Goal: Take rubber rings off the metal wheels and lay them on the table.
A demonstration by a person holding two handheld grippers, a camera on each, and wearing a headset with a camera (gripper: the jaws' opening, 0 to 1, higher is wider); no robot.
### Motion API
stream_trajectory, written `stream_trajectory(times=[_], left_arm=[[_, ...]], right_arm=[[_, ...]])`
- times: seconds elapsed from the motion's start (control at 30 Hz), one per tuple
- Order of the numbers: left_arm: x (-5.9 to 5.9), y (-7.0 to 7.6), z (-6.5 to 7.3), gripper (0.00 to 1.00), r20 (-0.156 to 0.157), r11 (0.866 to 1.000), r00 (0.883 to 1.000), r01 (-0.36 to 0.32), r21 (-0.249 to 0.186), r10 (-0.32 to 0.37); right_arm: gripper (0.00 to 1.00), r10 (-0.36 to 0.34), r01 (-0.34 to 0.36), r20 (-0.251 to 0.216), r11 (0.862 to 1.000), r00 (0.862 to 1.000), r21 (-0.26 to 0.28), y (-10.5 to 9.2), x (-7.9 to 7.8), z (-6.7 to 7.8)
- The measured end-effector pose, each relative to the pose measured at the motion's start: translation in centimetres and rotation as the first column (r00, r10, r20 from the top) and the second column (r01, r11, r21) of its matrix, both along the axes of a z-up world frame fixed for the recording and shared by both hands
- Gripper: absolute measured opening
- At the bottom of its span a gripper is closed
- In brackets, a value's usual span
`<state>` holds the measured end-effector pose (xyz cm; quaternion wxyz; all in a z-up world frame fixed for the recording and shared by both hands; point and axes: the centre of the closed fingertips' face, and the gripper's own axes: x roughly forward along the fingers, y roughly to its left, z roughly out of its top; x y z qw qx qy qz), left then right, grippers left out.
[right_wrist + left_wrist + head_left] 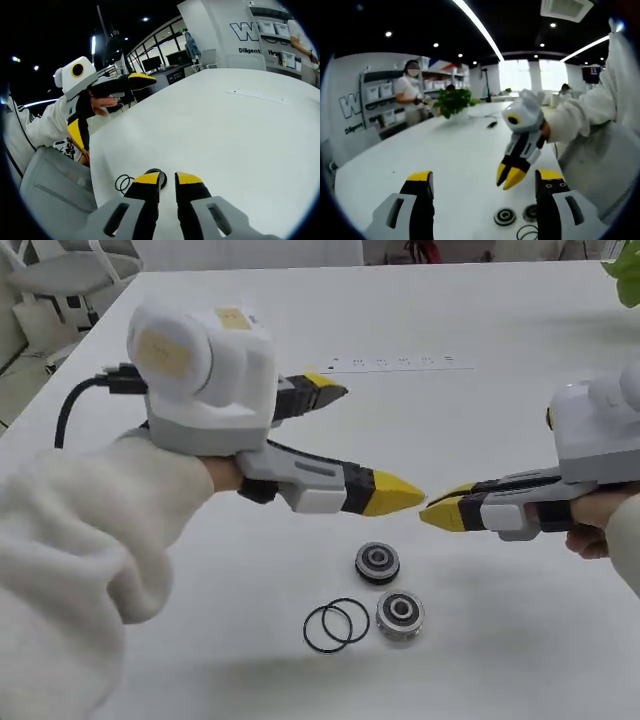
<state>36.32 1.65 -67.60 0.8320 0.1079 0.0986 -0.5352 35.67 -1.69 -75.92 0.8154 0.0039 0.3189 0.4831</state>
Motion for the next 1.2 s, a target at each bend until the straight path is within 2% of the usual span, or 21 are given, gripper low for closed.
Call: stream_trajectory(times=[0.07, 0.13, 0.23, 0.33, 0.47, 0.6, 0.7, 0.83, 1.0, 1.2], left_arm=[[-0.1, 0.1, -0.7, 0.80, -0.013, 1.000, 1.000, 0.002, -0.009, -0.002], [-0.2, 0.2, -1.5, 0.75, -0.018, 1.000, 1.000, 0.001, -0.002, -0.001], [-0.2, 0.5, -2.6, 0.70, -0.030, 1.000, 1.000, -0.008, 0.013, 0.008], [-0.4, 0.7, -3.8, 0.65, -0.050, 1.000, 0.999, -0.006, 0.030, 0.007], [-0.9, 0.6, -5.2, 0.58, -0.058, 0.998, 0.998, 0.008, 0.057, -0.005], [-1.6, 0.3, -6.8, 0.51, -0.072, 0.994, 0.997, 0.038, 0.098, -0.031], [-2.4, -0.1, -7.8, 0.47, -0.087, 0.992, 0.995, 0.066, 0.112, -0.056], [-3.2, -0.5, -9.0, 0.43, -0.103, 0.984, 0.991, 0.103, 0.145, -0.089], [-3.2, -0.6, -9.7, 0.37, -0.121, 0.984, 0.989, 0.101, 0.145, -0.084], [-2.7, -0.4, -10.0, 0.28, -0.118, 0.987, 0.991, 0.078, 0.143, -0.061]], right_arm=[[0.08, 0.016, -0.017, -0.010, 1.000, 1.000, -0.024, 0.1, -0.4, -0.7], [0.09, 0.041, -0.042, -0.014, 0.997, 0.999, -0.070, 0.2, -0.9, -1.6], [0.09, 0.074, -0.075, -0.015, 0.991, 0.997, -0.111, 0.5, -1.5, -2.4], [0.09, 0.095, -0.097, -0.019, 0.988, 0.995, -0.124, 0.8, -2.0, -2.9], [0.10, 0.122, -0.123, -0.013, 0.979, 0.992, -0.160, 1.0, -2.5, -3.6], [0.11, 0.135, -0.135, -0.008, 0.976, 0.991, -0.170, 1.2, -2.7, -4.0], [0.11, 0.144, -0.142, -0.001, 0.975, 0.990, -0.171, 1.4, -2.8, -4.1], [0.14, 0.163, -0.160, -0.001, 0.971, 0.987, -0.178, 1.8, -3.2, -4.5], [0.18, 0.182, -0.178, 0.002, 0.966, 0.983, -0.185, 1.8, -3.3, -4.8], [0.22, 0.180, -0.175, 0.017, 0.968, 0.983, -0.178, 2.1, -3.2, -4.6]])
